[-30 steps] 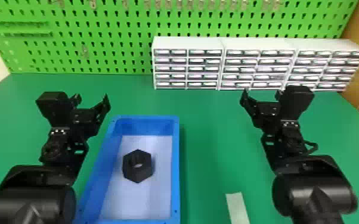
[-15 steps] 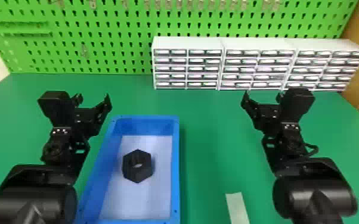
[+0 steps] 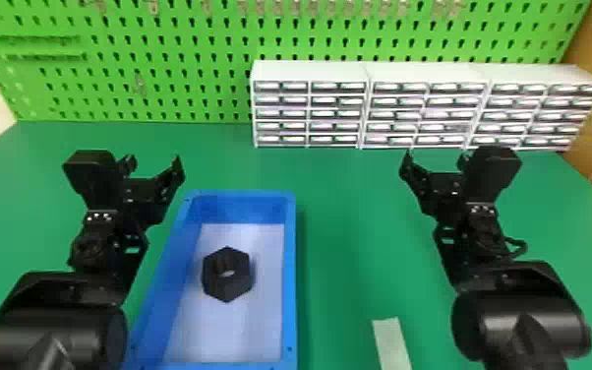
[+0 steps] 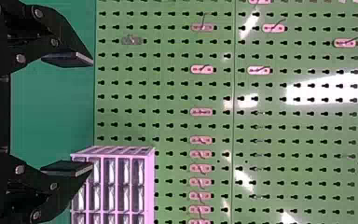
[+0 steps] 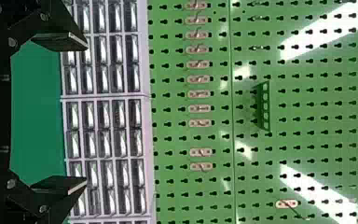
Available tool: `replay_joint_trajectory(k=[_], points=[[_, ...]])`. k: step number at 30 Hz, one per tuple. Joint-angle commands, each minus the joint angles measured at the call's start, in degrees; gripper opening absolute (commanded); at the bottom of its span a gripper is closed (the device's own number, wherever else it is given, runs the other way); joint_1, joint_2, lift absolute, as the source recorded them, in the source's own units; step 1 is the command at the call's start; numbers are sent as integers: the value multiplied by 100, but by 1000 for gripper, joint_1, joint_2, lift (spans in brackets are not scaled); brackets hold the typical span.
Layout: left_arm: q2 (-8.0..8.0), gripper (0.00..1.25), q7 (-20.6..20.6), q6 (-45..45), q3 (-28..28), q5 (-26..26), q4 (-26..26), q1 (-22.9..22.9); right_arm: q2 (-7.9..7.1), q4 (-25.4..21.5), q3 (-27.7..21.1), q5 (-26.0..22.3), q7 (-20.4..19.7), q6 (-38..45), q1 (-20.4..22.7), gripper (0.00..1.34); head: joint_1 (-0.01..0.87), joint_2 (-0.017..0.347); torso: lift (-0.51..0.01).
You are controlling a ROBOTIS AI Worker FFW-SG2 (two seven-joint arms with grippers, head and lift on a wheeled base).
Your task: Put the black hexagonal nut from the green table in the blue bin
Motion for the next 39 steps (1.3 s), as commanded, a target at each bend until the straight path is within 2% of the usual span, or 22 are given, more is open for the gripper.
replay_joint_trajectory(k=[1,39], points=[[0,785,0,3,2,0,1,7,-6,0,-9,18,0,2,0,1069,686,52,-97],[0,785,0,3,-42,0,-8,25,29,-18,-26,123,0,-192,105,1069,686,52,-97]])
